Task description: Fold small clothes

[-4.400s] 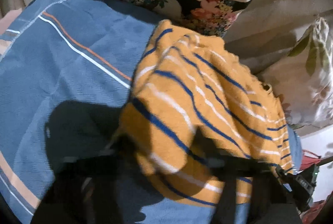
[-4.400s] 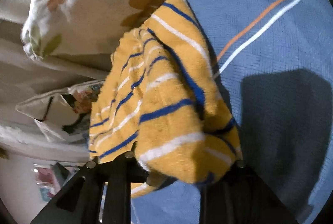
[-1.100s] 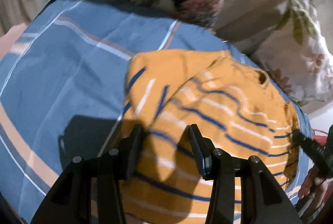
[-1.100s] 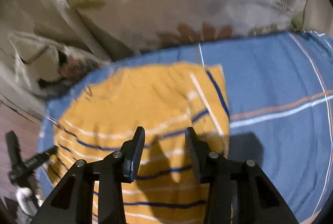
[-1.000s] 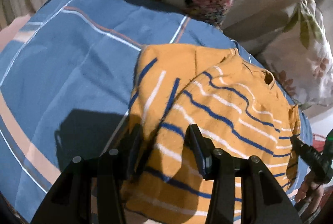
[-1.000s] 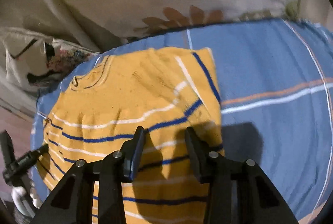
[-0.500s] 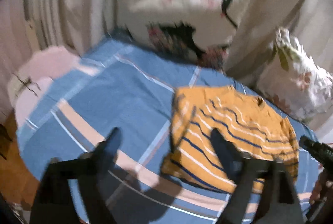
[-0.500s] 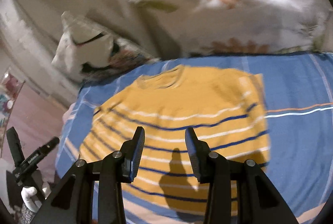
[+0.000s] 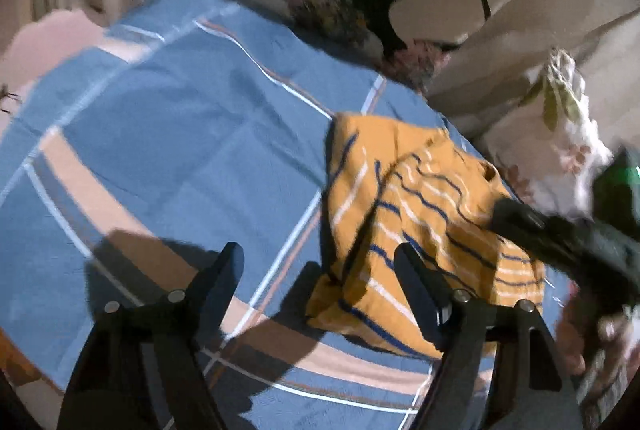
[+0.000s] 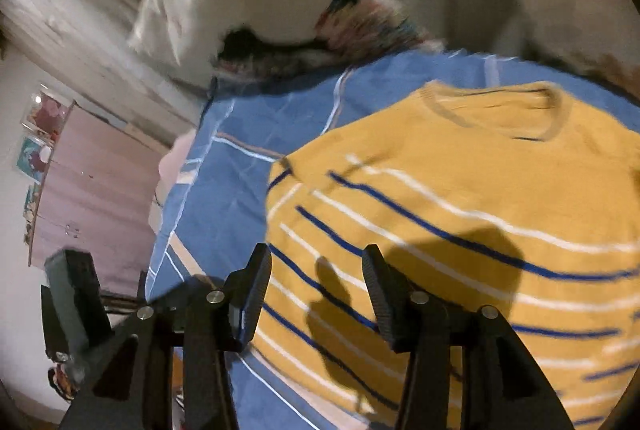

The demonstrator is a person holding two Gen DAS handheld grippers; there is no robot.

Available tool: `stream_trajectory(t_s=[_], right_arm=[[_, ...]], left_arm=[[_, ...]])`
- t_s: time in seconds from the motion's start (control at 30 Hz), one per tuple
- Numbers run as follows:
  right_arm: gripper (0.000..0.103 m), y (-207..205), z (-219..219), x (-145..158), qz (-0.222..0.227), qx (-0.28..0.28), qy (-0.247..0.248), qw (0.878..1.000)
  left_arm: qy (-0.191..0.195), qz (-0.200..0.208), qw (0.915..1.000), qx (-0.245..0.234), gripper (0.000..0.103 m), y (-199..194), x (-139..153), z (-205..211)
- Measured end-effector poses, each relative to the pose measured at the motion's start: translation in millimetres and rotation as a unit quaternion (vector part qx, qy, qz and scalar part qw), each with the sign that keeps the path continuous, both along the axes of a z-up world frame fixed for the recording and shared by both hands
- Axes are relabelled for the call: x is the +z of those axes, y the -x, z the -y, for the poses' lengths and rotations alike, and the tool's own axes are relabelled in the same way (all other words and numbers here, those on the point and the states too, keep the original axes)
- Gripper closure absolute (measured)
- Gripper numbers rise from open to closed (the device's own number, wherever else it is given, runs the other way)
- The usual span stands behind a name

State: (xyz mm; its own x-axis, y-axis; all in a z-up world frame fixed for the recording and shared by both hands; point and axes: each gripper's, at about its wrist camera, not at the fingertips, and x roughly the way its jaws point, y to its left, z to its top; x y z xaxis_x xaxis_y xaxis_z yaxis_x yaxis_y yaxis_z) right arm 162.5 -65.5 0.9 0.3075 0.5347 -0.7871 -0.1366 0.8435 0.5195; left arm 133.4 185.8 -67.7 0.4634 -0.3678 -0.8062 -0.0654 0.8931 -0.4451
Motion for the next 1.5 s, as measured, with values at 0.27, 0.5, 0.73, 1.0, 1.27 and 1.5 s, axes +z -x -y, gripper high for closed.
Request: stream_trajectory(t_s=[0.27,0.5,0.73,1.0,1.27,1.5], right_arm=[[0.040,-47,-73,-41,-0.075,0.006,0.071,0.995],[0.030,-53,-121,-50,-0.066,0.062,0.192,0.977],[0.031,-52,-154,-65,-0.061,0.098,0.306,0.945],[0.081,-44,-124,-48,-0.037,0.059,0.276,0.959],[0.086,-25,-22,3,0.004,-0.008,0.120,0.993],[0.088,13,95,40,0.051,-0.084,0.061,0.993]], left_arm=[[0.084,-0.041,0.9944,-0.049,0.026,-14,-36,4],[0.161,-0.086,0.9796,-0.084,0.077,-16,-58,20],[0.191,-0.089,0.9741,-0.081,0.079,-14,-56,16],[0.185,-0.064,0.9767,-0.087,0.082,-7,-35,23],[0.203,-0.004,0.9755,-0.085,0.082,14,25,20],[0.129,0.022,0.9894,-0.063,0.069,27,58,51]])
